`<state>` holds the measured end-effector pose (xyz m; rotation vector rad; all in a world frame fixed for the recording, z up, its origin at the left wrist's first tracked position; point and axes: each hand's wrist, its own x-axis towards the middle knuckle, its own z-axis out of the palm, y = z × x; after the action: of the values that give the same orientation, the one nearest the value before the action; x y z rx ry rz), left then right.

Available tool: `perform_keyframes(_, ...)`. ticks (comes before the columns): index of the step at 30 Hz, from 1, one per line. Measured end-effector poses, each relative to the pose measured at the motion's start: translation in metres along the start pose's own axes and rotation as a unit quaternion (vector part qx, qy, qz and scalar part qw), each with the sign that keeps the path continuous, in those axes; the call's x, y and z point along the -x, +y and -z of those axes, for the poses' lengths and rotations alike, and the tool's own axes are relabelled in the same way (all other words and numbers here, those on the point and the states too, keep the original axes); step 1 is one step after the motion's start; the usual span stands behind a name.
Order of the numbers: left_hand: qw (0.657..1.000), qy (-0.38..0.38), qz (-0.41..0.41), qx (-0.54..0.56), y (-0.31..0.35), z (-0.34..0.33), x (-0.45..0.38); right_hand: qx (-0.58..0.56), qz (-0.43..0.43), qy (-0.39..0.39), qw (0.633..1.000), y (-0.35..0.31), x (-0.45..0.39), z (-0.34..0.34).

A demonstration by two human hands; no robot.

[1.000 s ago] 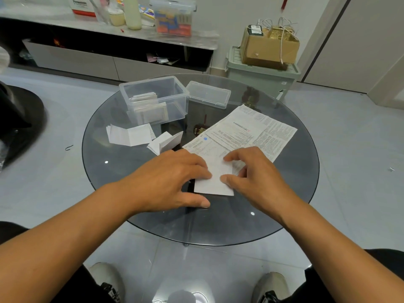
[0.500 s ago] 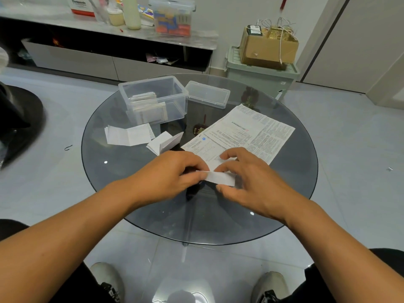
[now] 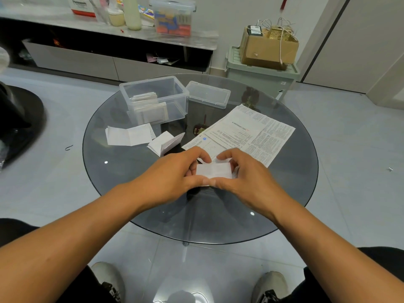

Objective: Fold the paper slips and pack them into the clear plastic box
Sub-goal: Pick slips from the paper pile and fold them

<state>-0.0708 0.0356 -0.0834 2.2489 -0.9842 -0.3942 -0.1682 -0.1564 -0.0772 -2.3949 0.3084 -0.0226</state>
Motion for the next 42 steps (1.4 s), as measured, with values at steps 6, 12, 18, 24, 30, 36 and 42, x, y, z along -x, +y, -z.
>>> perform_keyframes(6, 1.0, 0.011, -0.006, -0.006, 0.002, 0.004, 0.002, 0.03, -0.021, -0.007, 0.999, 0.007, -0.011, 0.007)
perform_keyframes(12, 0.997, -0.028, -0.013, -0.076, 0.0, 0.008, 0.0, -0.029, -0.011, -0.003, 1.0, 0.01, -0.011, 0.011)
perform_keyframes(18, 0.998, -0.034, 0.014, -0.04, 0.007, 0.011, -0.002, -0.108, -0.022, -0.013, 0.994, -0.002, 0.0, 0.015)
perform_keyframes(24, 0.999, -0.008, 0.024, -0.029, 0.003, 0.007, -0.001, -0.158, 0.004, -0.005, 0.987, -0.008, 0.003, 0.022)
perform_keyframes(30, 0.992, 0.008, 0.042, 0.118, 0.004, 0.007, 0.0, -0.1, 0.047, 0.009, 0.994, -0.003, 0.001, 0.003)
perform_keyframes(36, 0.987, -0.003, 0.048, 0.156, 0.009, 0.008, 0.004, -0.247, 0.071, -0.01, 0.966, -0.018, 0.007, -0.004)
perform_keyframes(42, 0.973, -0.049, 0.047, 0.22, 0.014, 0.015, 0.006, -0.205, 0.072, -0.008, 0.976, -0.012, 0.003, -0.01)
